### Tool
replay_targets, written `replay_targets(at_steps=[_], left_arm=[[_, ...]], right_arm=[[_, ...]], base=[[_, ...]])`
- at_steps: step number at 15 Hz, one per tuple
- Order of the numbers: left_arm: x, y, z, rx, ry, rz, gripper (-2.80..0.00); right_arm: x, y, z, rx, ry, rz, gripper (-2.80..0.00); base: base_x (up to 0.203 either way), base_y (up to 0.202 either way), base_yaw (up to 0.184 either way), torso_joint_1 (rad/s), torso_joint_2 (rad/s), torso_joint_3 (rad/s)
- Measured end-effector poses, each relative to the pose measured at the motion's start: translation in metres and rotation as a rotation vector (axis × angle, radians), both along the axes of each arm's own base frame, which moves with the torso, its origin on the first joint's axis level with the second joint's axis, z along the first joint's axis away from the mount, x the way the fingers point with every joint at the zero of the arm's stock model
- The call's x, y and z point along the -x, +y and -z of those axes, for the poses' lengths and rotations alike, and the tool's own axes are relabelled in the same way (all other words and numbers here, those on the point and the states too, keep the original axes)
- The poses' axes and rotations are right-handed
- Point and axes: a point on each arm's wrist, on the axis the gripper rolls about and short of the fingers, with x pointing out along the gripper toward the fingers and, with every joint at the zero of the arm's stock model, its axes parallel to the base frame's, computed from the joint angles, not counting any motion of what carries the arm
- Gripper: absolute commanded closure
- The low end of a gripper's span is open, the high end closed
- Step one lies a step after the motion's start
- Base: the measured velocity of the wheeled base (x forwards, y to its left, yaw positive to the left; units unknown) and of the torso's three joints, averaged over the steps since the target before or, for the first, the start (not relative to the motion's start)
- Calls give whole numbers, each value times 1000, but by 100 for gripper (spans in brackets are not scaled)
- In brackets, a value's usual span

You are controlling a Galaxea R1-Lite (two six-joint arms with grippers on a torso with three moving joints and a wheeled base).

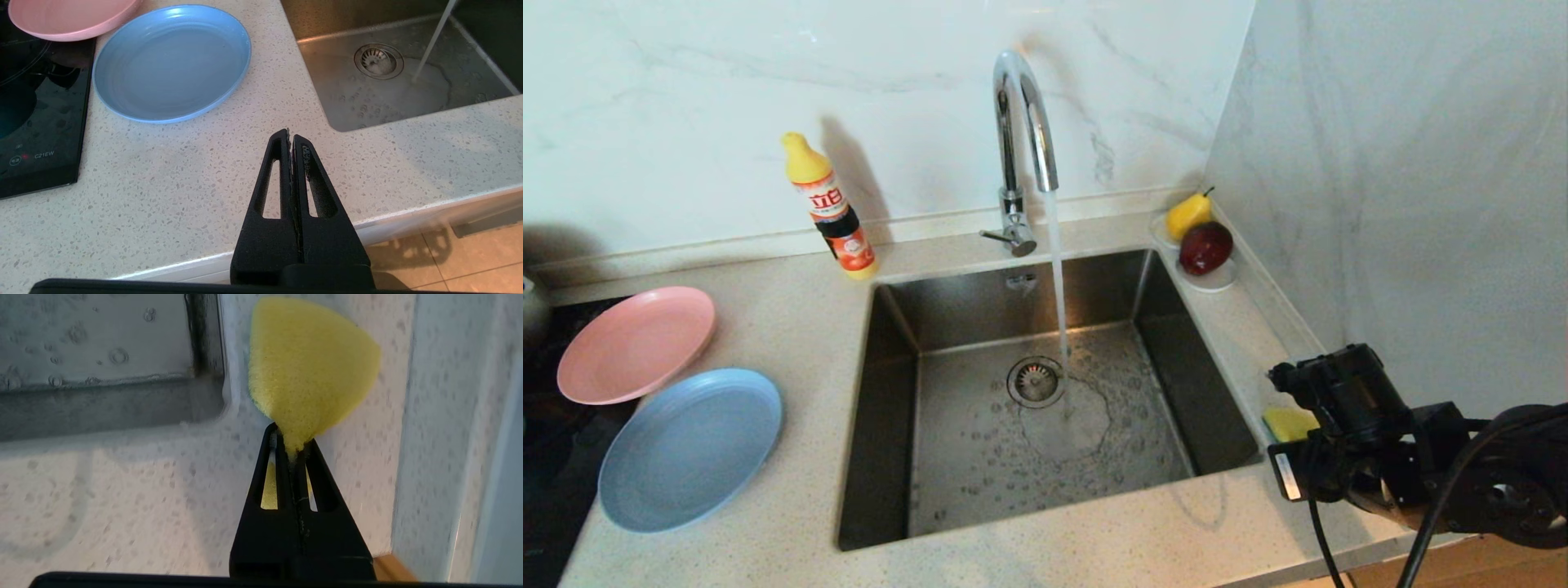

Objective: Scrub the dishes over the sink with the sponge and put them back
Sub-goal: Put down the sponge

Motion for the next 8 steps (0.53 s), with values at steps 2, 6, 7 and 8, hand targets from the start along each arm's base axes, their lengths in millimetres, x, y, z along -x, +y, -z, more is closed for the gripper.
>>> replay_targets(at_steps=[2,6,7,8], left_arm=[[0,0,0,0,0,0,0],[0,0,0,0,0,-1,0],[0,0,0,0,0,0,0],[0,0,0,0,0,0,0]], right_arm=[[-4,-2,1,-2,-1,-13,0],[-15,-9,3,-15,-11,4,0],[-17,-10,2,-17,-12,7,0],[-18,-11,2,-18,-12,8,0]], base=[[0,0,0,0,0,0],[0,0,0,0,0,0],[0,0,0,0,0,0],[0,0,0,0,0,0]])
